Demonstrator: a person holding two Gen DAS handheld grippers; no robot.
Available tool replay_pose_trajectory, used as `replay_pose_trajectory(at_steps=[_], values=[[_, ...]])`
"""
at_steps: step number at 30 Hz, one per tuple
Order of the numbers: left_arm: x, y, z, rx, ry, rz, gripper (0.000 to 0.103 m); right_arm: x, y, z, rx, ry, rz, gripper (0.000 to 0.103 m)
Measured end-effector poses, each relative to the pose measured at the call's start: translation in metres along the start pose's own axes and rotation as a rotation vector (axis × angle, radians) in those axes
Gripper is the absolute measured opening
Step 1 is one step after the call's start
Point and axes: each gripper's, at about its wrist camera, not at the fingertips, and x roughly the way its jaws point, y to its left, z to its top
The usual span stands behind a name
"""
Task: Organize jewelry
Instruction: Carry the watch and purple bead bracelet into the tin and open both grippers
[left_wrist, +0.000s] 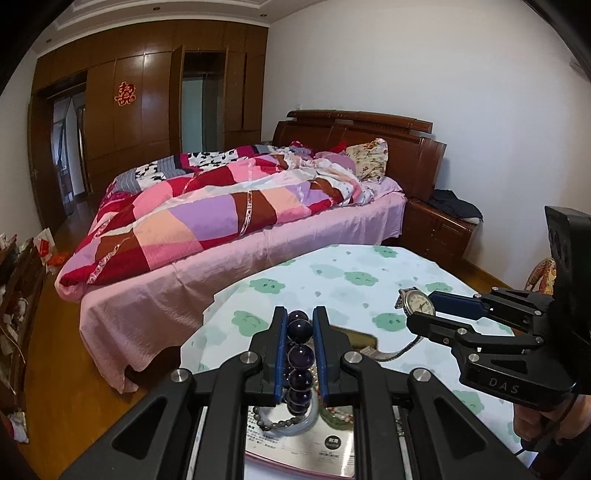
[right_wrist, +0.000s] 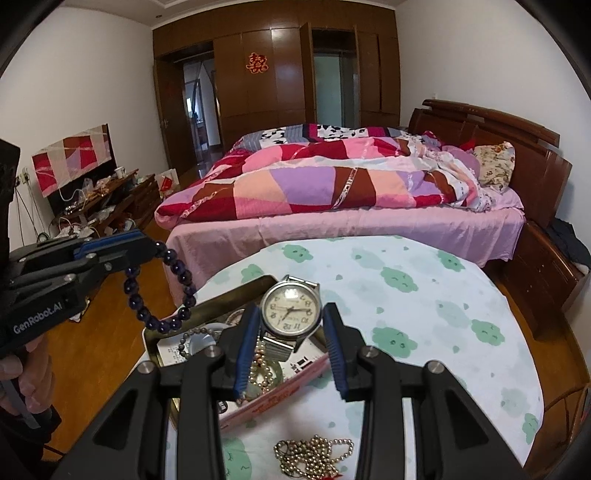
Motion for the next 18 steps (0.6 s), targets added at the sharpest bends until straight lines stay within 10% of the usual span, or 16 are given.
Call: replay_pose_trajectory(at_steps=[18], values=[[0.040,-0.002,-0.050,-0.028,0.123,-0.001,0.013,0.052,0.011,-0.019,-0.022,0.124,-0.037,0.038]])
